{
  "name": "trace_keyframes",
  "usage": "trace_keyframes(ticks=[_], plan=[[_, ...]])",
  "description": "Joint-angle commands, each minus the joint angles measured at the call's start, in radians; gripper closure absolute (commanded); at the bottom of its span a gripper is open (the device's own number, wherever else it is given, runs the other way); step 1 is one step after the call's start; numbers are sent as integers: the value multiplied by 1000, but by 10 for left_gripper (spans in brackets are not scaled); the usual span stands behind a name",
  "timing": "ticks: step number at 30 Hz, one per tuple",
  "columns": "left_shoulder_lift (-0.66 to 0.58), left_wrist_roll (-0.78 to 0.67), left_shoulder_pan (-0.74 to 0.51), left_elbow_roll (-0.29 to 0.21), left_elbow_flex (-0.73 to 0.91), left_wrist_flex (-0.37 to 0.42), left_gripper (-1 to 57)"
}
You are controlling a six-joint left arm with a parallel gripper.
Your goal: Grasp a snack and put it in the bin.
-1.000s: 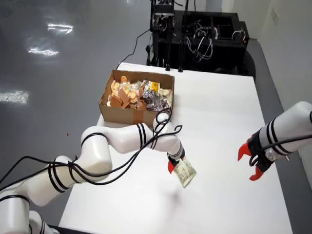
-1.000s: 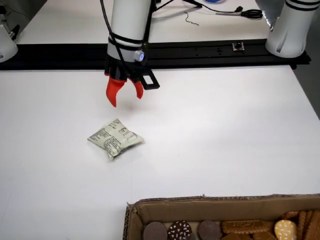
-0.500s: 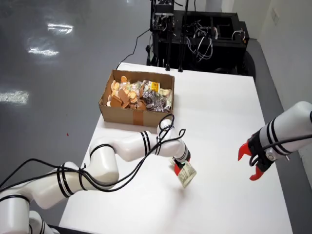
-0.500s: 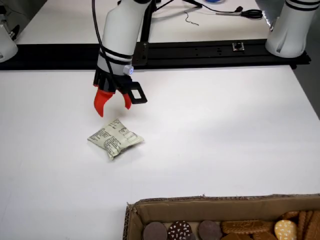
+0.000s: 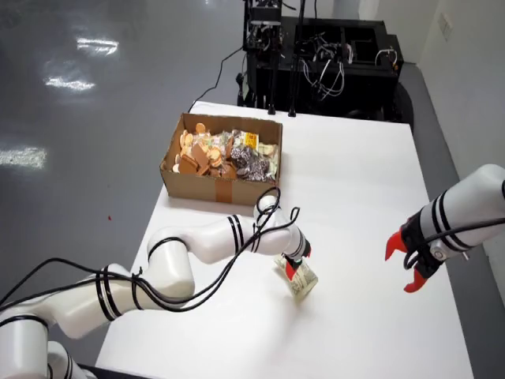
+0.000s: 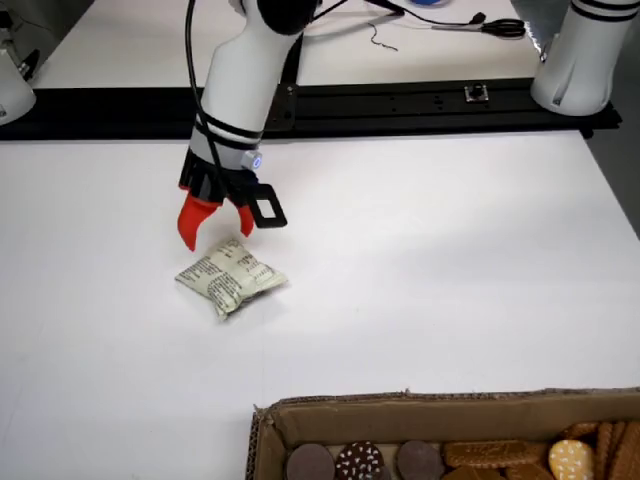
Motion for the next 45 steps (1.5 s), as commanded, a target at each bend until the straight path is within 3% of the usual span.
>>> trace_keyframes(ticks=[1, 30, 45], plan=[[10, -2, 7, 2, 1, -13, 124], [89, -19, 32, 4, -6, -103, 136], [104, -22, 31, 4, -4, -118, 259]])
